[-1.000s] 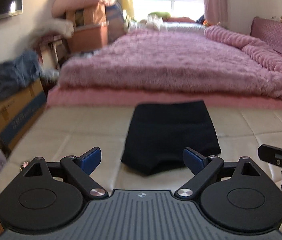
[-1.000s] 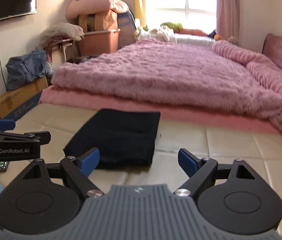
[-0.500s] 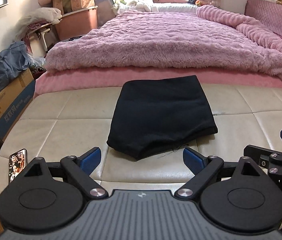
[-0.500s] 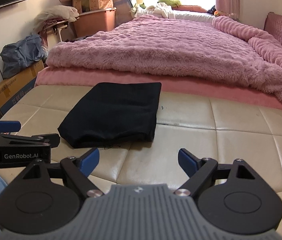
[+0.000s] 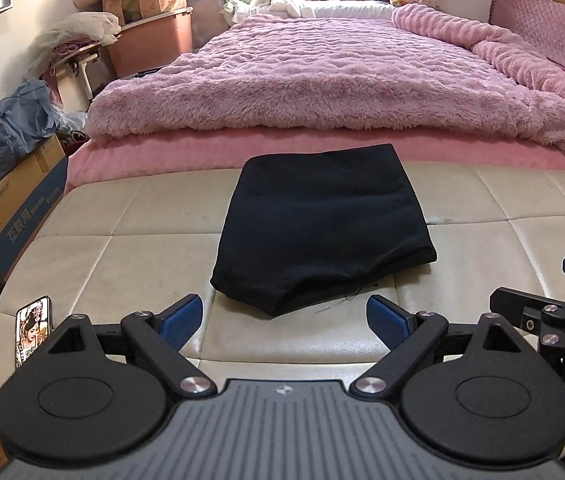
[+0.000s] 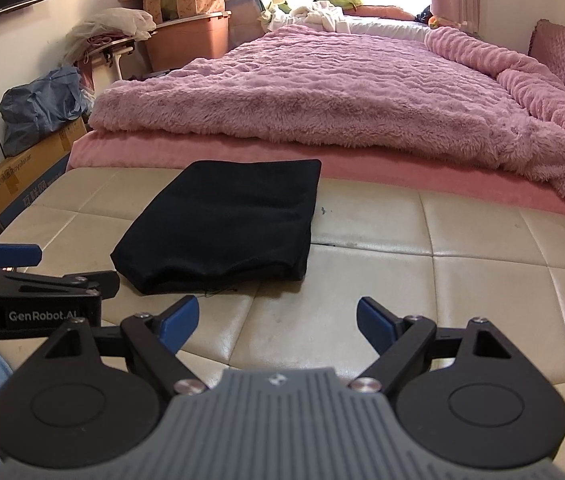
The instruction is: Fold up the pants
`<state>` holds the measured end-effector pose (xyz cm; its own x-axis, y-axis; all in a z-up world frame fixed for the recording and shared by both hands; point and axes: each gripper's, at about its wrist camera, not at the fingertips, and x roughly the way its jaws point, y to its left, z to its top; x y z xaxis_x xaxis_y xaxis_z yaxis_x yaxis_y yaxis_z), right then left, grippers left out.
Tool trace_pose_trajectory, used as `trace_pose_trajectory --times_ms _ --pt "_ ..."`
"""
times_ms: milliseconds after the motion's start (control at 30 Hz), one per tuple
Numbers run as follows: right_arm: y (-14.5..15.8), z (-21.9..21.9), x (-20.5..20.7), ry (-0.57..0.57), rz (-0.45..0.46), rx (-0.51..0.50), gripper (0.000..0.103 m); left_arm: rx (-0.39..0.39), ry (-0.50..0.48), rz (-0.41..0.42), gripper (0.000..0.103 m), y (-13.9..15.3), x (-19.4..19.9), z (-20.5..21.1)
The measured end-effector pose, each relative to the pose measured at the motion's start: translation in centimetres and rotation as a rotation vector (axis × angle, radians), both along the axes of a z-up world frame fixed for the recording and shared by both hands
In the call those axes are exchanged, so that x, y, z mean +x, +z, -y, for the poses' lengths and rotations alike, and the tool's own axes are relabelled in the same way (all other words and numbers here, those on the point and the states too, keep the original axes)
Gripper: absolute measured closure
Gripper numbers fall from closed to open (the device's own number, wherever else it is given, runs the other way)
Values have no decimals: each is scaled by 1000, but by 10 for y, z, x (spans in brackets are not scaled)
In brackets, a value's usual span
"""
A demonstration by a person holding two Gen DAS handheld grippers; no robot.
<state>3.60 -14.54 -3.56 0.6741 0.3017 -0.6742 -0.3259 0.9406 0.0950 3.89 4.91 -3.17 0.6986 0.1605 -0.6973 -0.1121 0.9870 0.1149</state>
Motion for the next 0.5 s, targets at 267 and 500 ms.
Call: trace_pose_trajectory --times_ms 267,500 --pt "2 -2 -1 5 5 -2 21 -1 -2 2 0 0 0 1" --pt "4 -1 -4 2 15 3 21 -3 0 7 0 2 -2 1"
